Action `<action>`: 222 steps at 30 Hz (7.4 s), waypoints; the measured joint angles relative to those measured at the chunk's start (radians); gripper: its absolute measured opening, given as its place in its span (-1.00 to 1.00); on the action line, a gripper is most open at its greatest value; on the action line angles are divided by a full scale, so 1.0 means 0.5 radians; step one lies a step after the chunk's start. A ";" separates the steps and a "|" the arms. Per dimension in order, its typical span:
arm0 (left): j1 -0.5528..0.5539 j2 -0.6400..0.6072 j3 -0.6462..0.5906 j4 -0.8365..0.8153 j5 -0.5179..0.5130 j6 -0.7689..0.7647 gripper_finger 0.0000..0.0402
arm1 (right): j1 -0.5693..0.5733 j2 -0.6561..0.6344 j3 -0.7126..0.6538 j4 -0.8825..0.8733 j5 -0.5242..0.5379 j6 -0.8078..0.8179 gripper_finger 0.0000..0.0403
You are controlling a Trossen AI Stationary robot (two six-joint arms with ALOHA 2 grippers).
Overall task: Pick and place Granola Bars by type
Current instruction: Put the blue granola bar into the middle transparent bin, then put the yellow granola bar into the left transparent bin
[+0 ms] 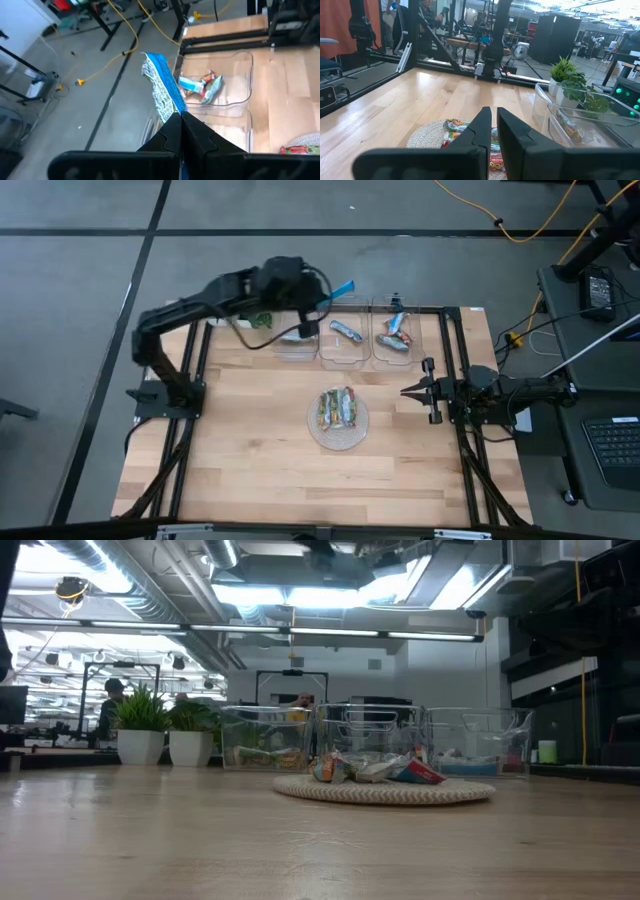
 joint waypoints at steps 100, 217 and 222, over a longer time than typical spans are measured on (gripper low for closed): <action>0.229 0.860 -0.601 0.604 0.526 0.322 -0.88 | -0.001 -0.001 0.000 -0.001 0.000 0.000 -0.83; -1.019 0.397 -1.664 1.286 0.218 0.666 0.02 | 0.000 0.000 -0.001 -0.001 0.000 0.000 -0.83; -0.999 0.430 -1.662 1.345 0.195 0.719 -0.02 | -0.001 -0.001 -0.001 -0.001 0.000 0.001 -0.83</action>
